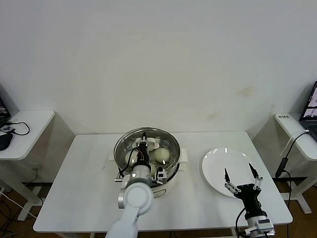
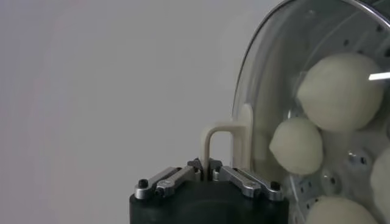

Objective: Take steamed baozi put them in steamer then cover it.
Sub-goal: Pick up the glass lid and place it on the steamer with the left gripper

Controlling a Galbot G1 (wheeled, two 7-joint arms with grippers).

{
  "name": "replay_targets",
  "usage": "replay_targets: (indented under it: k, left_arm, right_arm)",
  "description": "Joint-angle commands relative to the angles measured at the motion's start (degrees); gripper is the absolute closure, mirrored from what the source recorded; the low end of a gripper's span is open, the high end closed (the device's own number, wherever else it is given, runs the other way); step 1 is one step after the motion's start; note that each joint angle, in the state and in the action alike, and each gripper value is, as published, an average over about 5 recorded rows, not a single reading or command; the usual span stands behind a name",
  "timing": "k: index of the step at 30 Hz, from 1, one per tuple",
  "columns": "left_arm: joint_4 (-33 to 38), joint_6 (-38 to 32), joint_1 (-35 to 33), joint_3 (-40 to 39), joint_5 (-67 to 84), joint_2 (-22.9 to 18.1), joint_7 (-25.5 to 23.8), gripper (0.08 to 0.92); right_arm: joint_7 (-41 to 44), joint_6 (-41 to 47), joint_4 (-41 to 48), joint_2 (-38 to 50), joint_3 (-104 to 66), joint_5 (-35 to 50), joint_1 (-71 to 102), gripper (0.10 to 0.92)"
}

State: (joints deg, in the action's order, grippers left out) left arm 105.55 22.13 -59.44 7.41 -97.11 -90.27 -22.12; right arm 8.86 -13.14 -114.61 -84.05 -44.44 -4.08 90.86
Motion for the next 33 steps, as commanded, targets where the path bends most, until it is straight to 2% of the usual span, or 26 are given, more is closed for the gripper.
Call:
replay_targets:
  k: [1, 30, 33]
  left_arm:
    - [-0.5, -0.2, -0.7, -0.3, -1.1, -1.3, -0.1, 0.867]
    - [-2.0, -0.3, -0.3, 0.4, 1.7, -1.5, 2.3, 0.867]
    - [-1.4, -0.2, -0.6, 0.3, 2.2, -1.5, 2.7, 0.844]
  right_arm:
    - [0.0, 0.0, 0.0, -0.1, 0.2, -0.2, 0.0, 0.203]
    - [0.3, -0.3, 0.0, -0.3, 0.5, -0.8, 0.4, 0.203]
    - [0.3, -0.4, 0.0, -0.3, 0.6, -1.0, 0.4, 0.203]
